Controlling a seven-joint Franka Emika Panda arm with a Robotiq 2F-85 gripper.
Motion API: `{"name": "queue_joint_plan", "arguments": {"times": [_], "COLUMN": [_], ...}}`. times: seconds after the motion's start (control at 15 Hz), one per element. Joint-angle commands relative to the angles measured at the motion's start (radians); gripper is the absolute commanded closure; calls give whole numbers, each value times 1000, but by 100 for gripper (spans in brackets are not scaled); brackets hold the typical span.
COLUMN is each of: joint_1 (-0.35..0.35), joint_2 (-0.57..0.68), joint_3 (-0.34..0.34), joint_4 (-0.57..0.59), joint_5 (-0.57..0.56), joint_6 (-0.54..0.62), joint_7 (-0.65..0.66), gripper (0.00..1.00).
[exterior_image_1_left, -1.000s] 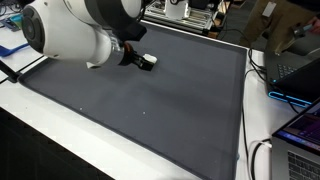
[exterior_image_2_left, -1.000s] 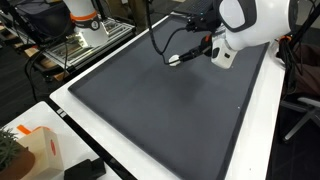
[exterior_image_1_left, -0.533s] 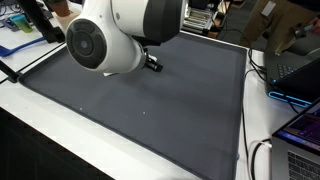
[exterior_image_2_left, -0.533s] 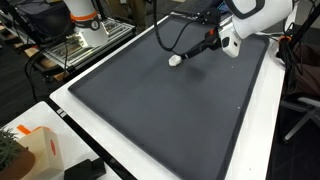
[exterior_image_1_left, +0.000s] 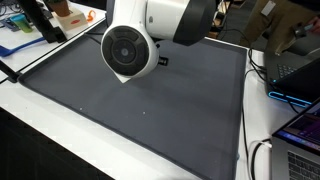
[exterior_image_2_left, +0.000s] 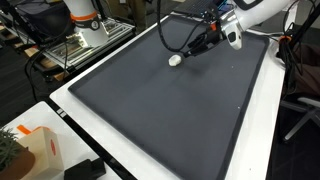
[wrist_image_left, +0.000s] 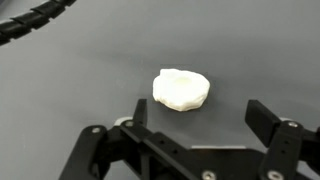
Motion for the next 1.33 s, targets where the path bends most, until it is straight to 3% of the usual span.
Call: {"name": "queue_joint_plan", "arguments": {"times": [0.0, 0.27, 0.6, 1.0, 1.13, 1.27], "joint_1": [4, 24, 80, 163, 176, 154], "joint_2": [0, 0, -64, -184, -227, -273], "joint_3": [0, 5, 26, 61, 66, 117], "joint_4": [0, -12, -143, -377, -464, -551], "joint_5": [-3, -32, -127, -259, -299, -358], "joint_6": [-2, -9, 56, 225, 274, 312], "joint_7": [-10, -58, -241, -356, -377, -380], "gripper": [0, 0, 0, 0, 0, 0]}}
